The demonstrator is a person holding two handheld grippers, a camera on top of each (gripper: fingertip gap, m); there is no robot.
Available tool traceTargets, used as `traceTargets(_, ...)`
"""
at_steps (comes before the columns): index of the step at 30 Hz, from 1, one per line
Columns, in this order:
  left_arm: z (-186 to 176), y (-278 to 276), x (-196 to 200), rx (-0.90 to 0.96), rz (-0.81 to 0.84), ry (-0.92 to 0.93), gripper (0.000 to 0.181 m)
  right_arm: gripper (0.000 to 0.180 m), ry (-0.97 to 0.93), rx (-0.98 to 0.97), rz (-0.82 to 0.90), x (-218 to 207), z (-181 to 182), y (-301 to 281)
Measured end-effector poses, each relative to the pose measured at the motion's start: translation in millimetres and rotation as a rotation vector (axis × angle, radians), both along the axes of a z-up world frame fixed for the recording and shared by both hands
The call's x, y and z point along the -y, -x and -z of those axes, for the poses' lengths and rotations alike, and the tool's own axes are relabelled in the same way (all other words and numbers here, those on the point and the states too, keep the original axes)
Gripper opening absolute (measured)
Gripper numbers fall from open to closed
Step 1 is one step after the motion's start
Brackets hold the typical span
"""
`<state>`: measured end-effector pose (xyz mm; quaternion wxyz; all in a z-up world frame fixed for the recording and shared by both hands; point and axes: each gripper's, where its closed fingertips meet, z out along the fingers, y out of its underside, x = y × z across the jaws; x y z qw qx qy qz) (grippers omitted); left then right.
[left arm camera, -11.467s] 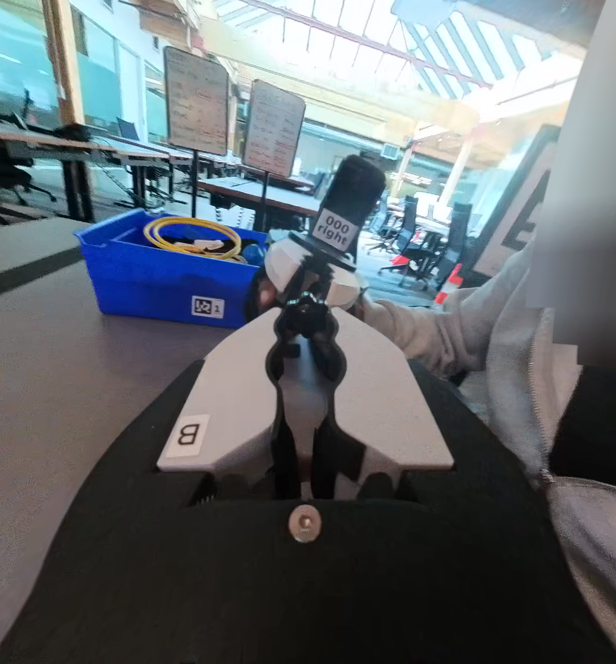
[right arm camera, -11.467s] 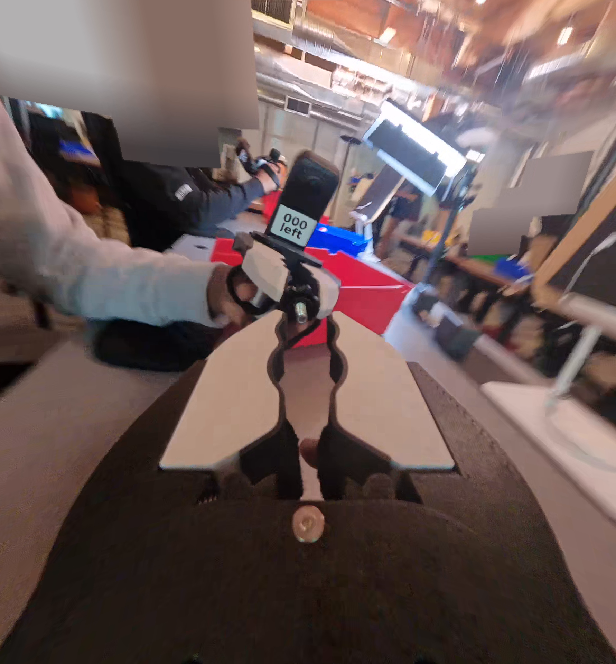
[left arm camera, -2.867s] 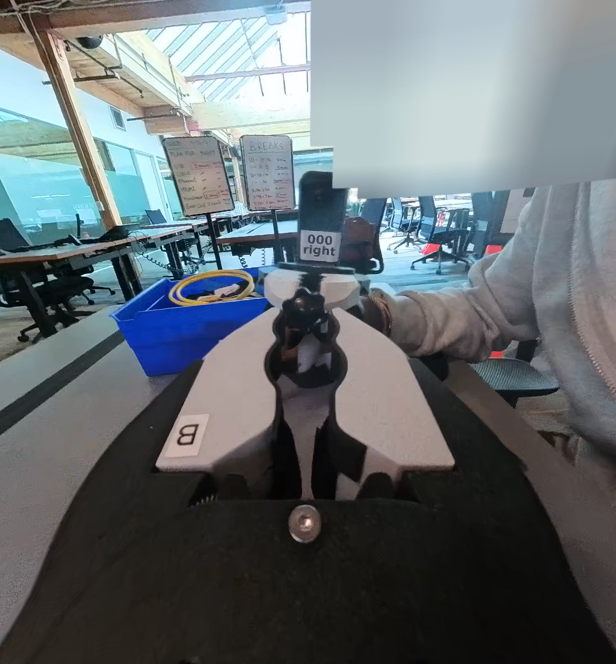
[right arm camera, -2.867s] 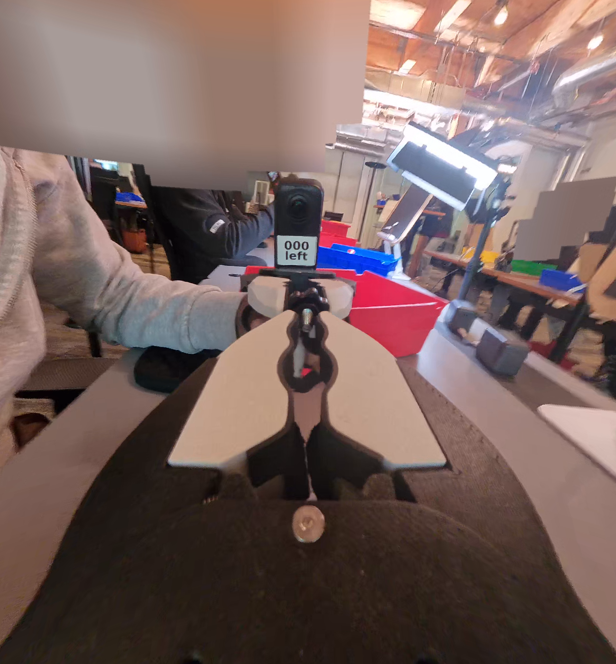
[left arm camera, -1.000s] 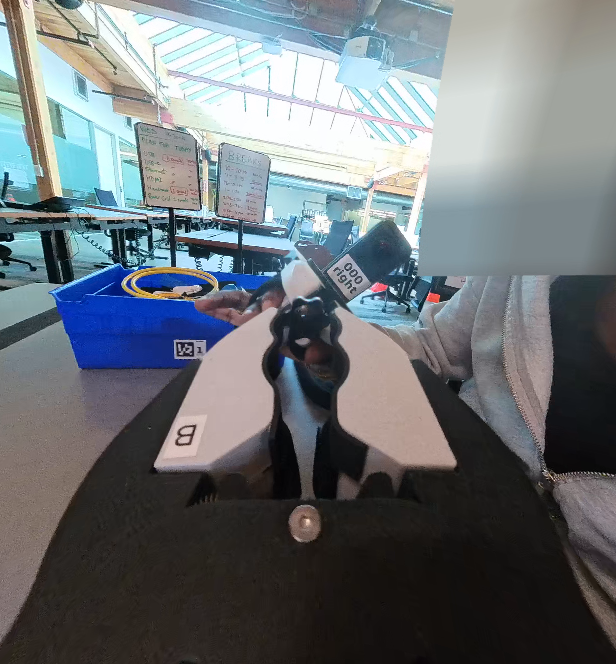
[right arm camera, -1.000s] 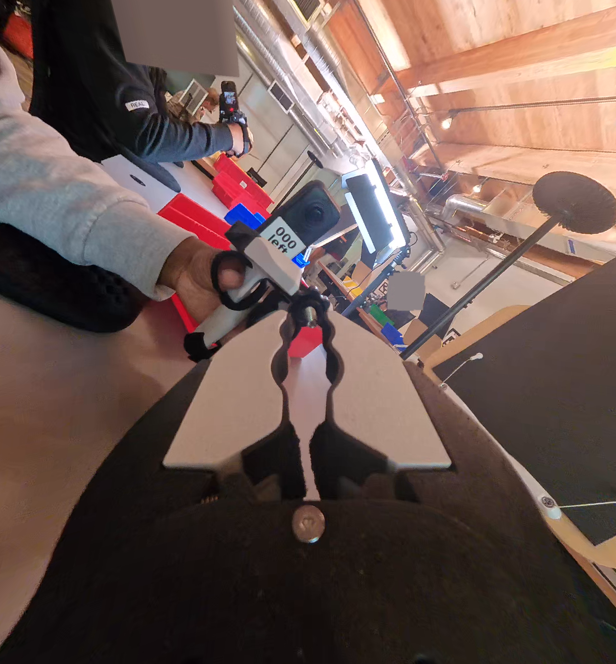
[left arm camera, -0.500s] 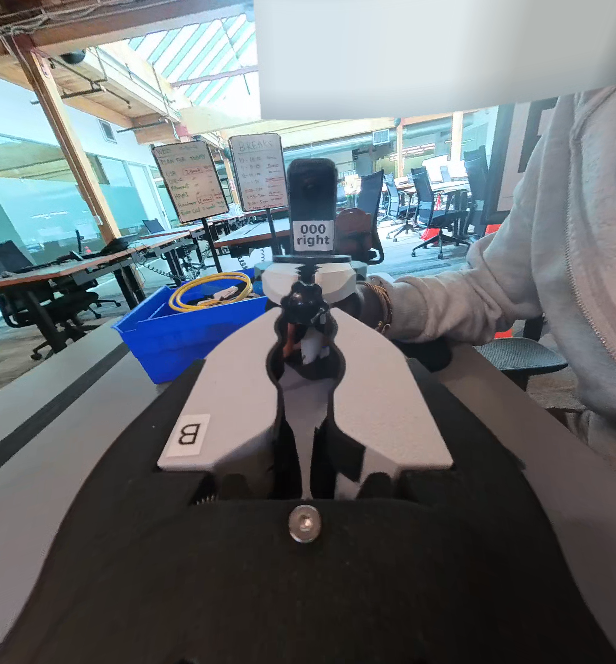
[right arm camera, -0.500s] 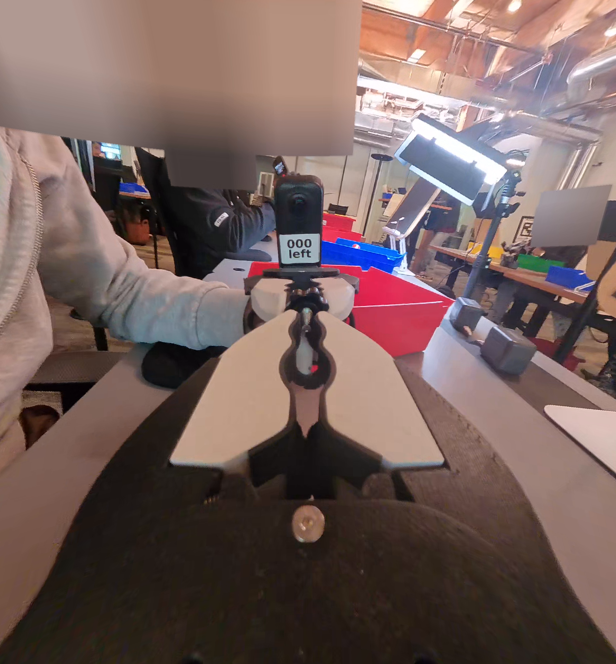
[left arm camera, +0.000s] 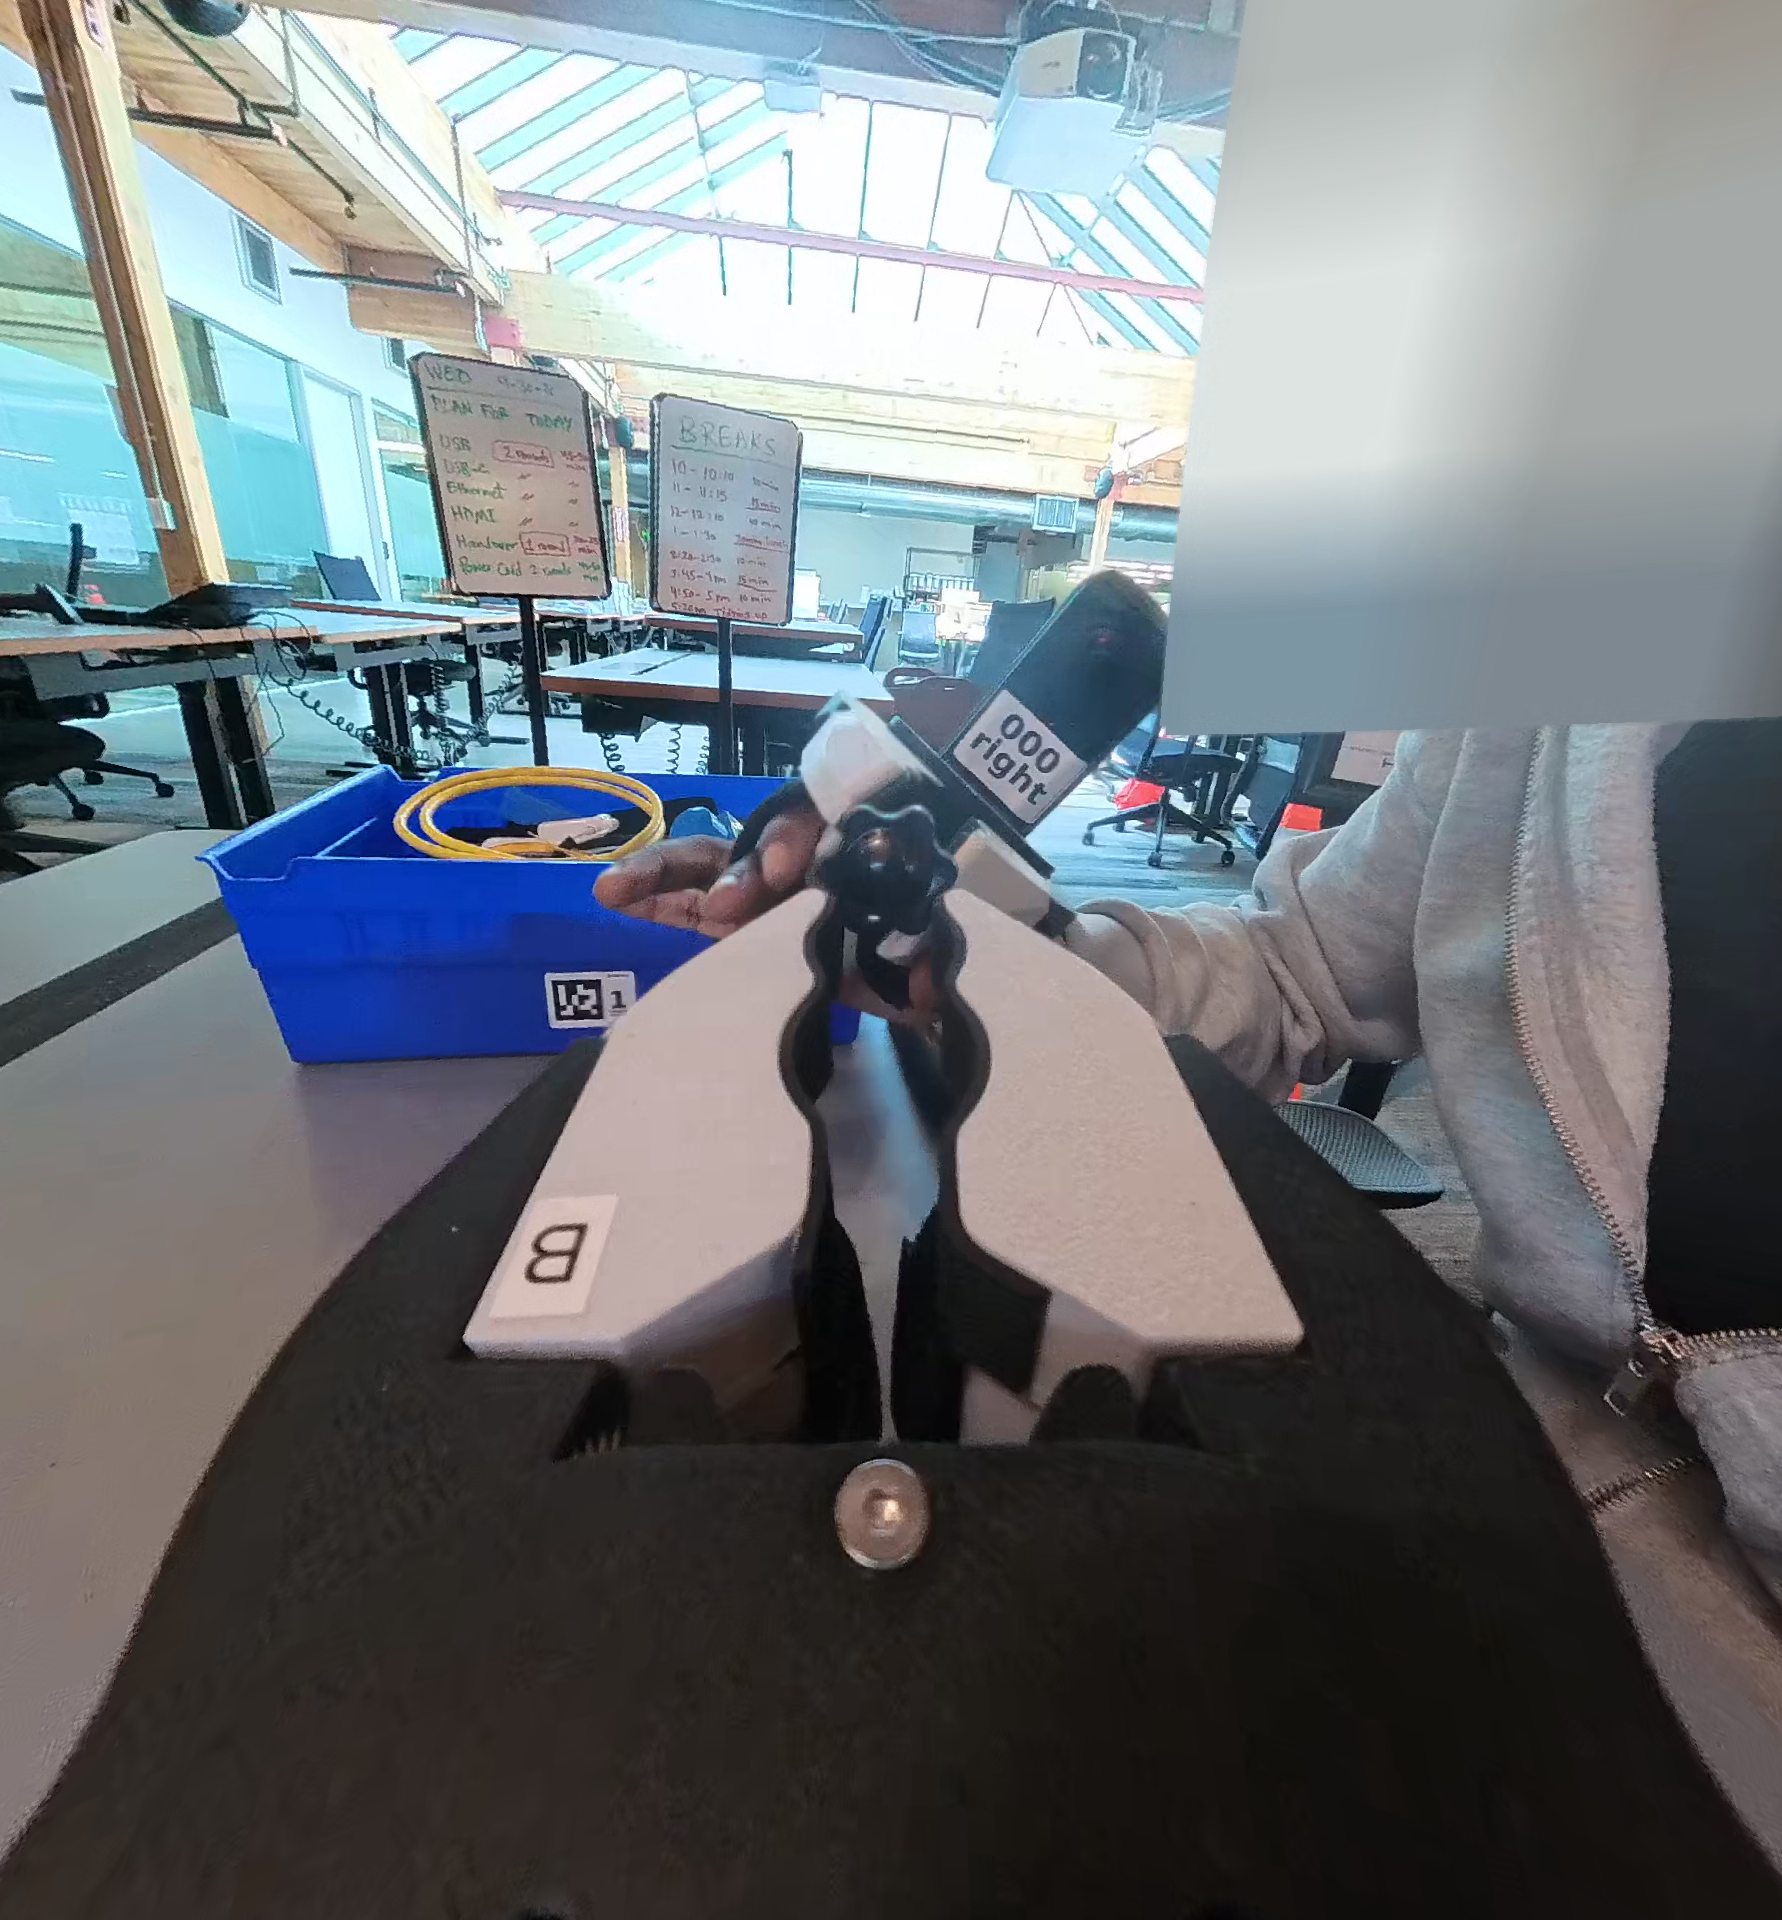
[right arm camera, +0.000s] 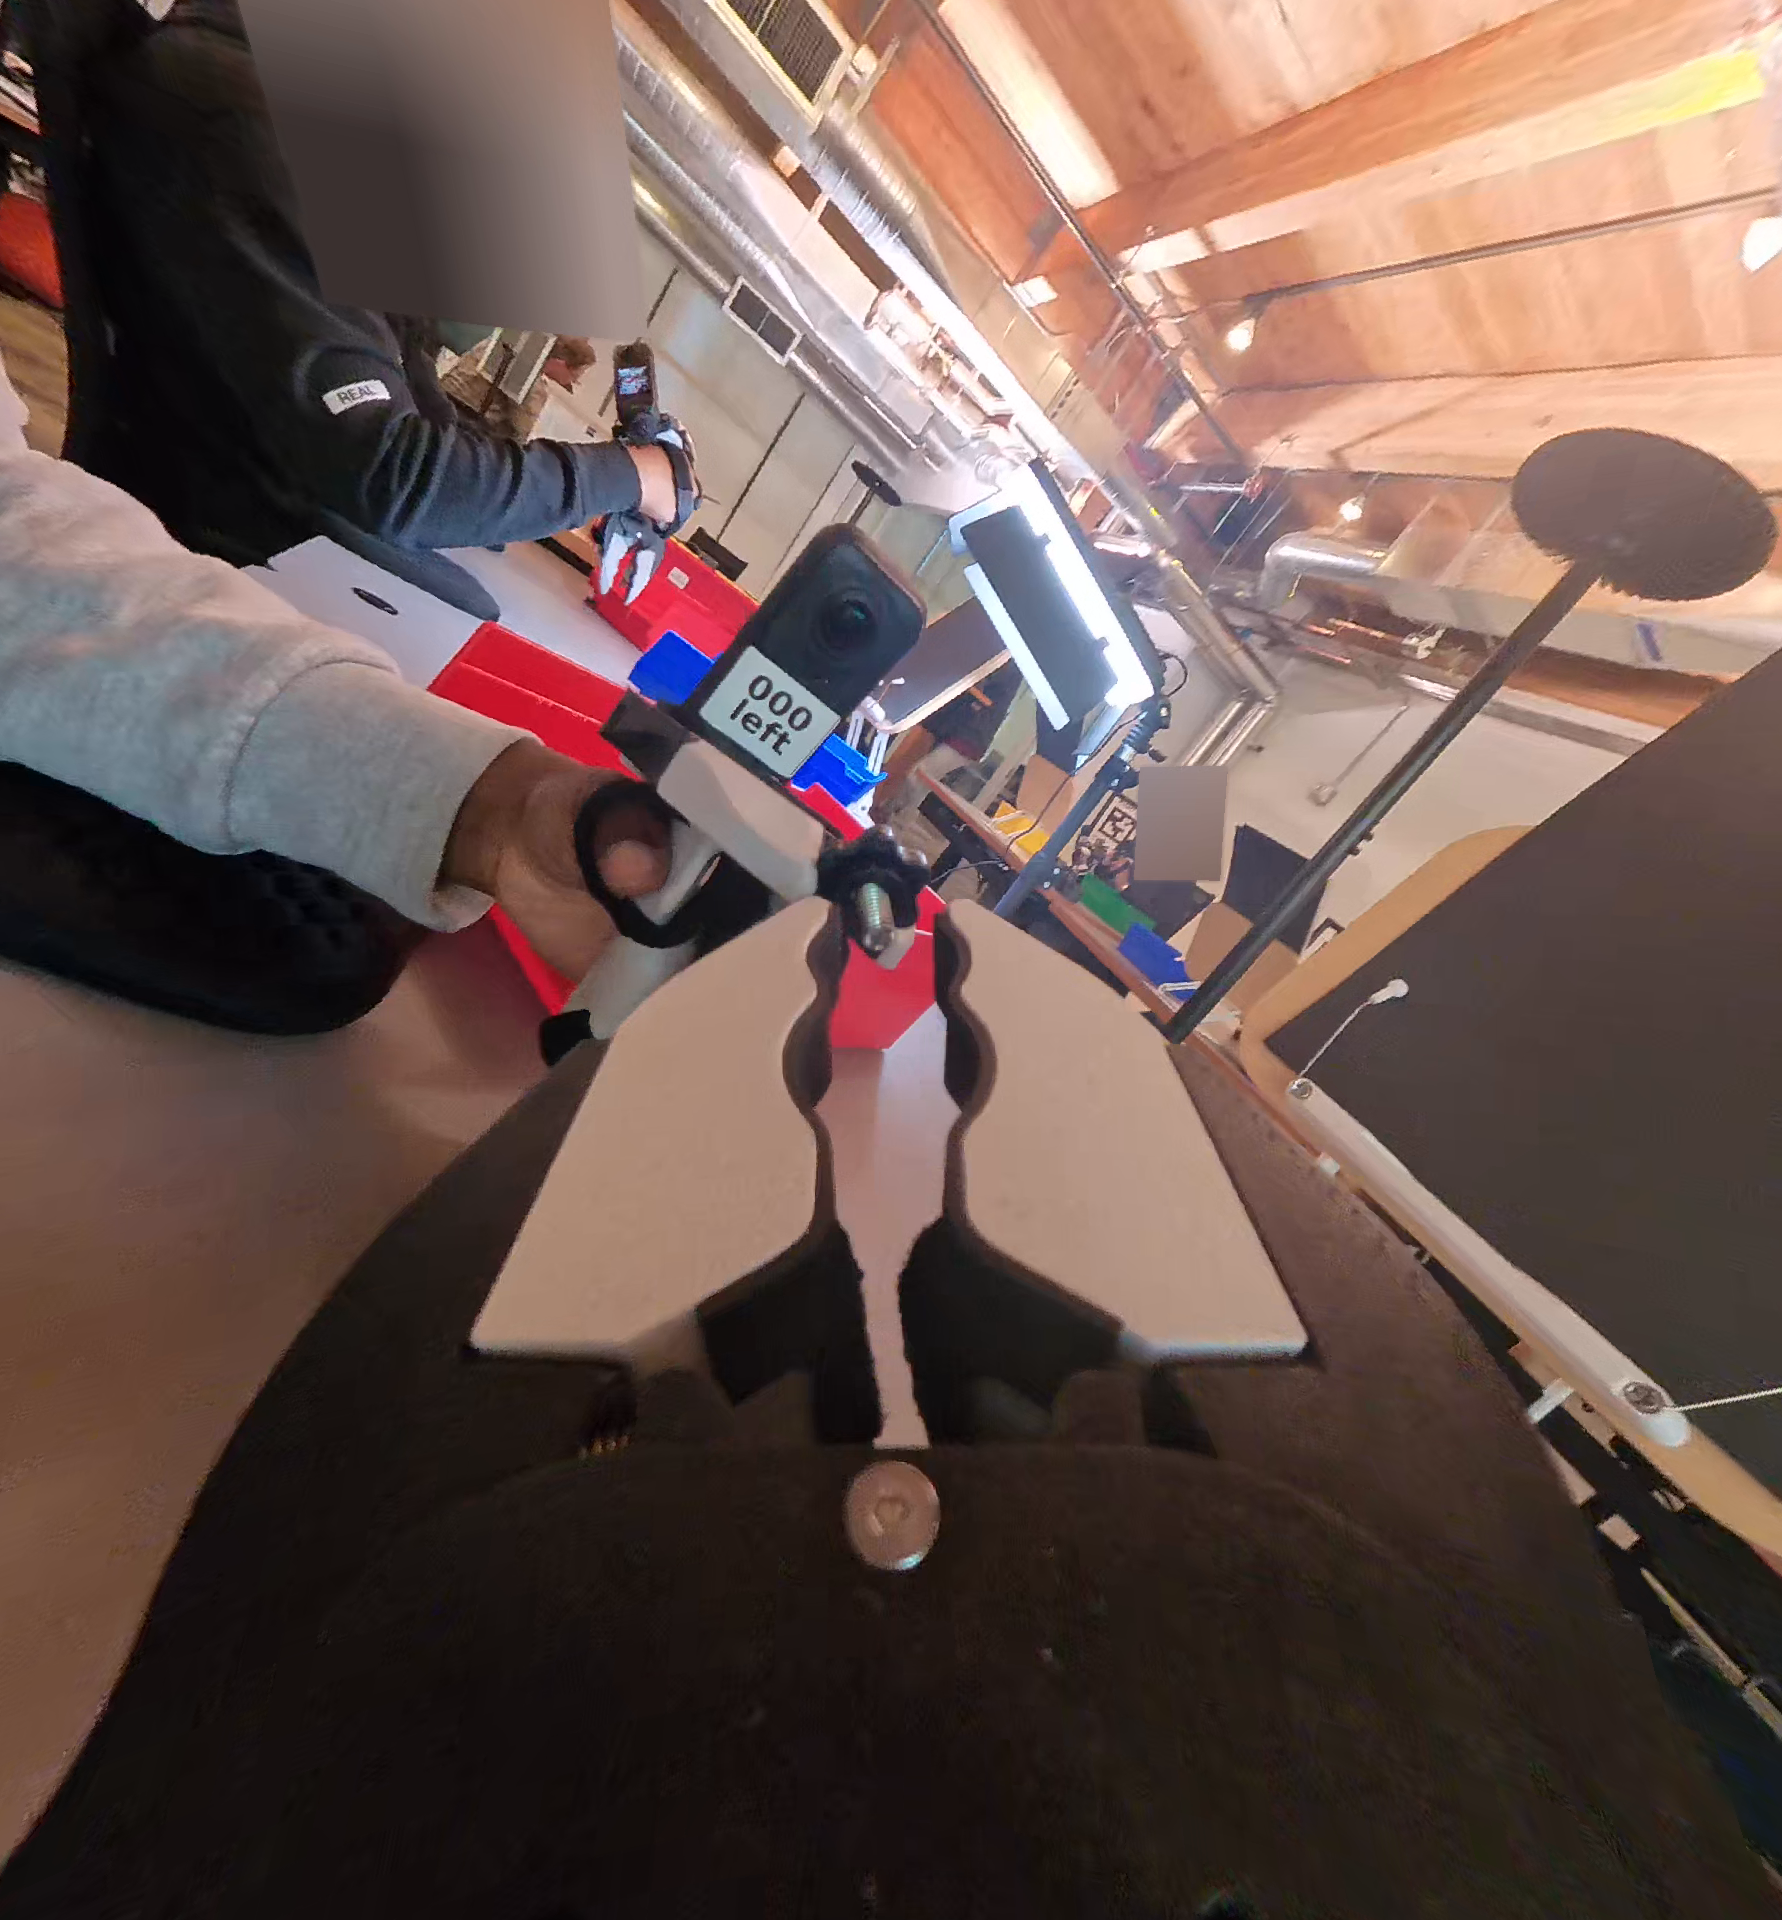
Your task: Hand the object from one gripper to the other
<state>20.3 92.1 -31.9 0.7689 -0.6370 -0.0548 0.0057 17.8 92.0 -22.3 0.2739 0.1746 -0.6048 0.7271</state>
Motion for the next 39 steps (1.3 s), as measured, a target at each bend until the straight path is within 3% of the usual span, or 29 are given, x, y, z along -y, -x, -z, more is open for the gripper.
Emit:
traceTargets(1,0,-1,0,0.003,0.007,-0.002,0.015,0.017,0.000,-0.011,0.002,0,0,-1)
traceTargets(7,0,-4,-2,-0.019,0.015,0.005,0.015,0.006,-0.041,0.021,-0.031,2,4,-3)
traceTargets(10,-1,1,0,-0.202,-0.100,0.028,0.042,0.006,-0.070,0.253,-0.162,2,7,-5)
traceTargets(11,0,0,0,-0.253,-0.119,0.046,0.043,0.005,-0.088,0.369,-0.219,3,10,-6)
traceTargets(13,1,-5,-3,-0.261,-0.085,0.067,0.041,0.005,-0.104,0.525,-0.298,3,14,-5)
traceTargets(16,2,-5,-3,-0.234,-0.076,0.063,0.024,0.005,-0.107,0.563,-0.323,3,15,-6)
traceTargets(21,-1,-1,-1,-0.094,-0.045,0.025,0.023,0.012,-0.068,0.452,-0.238,4,13,-1)
traceTargets(23,-4,1,0,0.000,-0.019,-0.017,0.023,0.023,-0.033,0.263,-0.131,3,9,2)
traceTargets(28,-9,-2,2,0.167,0.081,-0.090,0.023,0.024,-0.039,-0.129,0.043,4,6,-5)
traceTargets(36,-4,-6,-2,0.170,0.103,-0.053,0.023,0.006,-0.050,-0.187,0.049,4,6,-9)
traceTargets(39,-3,-5,-2,0.080,0.057,-0.031,0.024,0.006,-0.069,-0.097,0.014,5,7,-8)
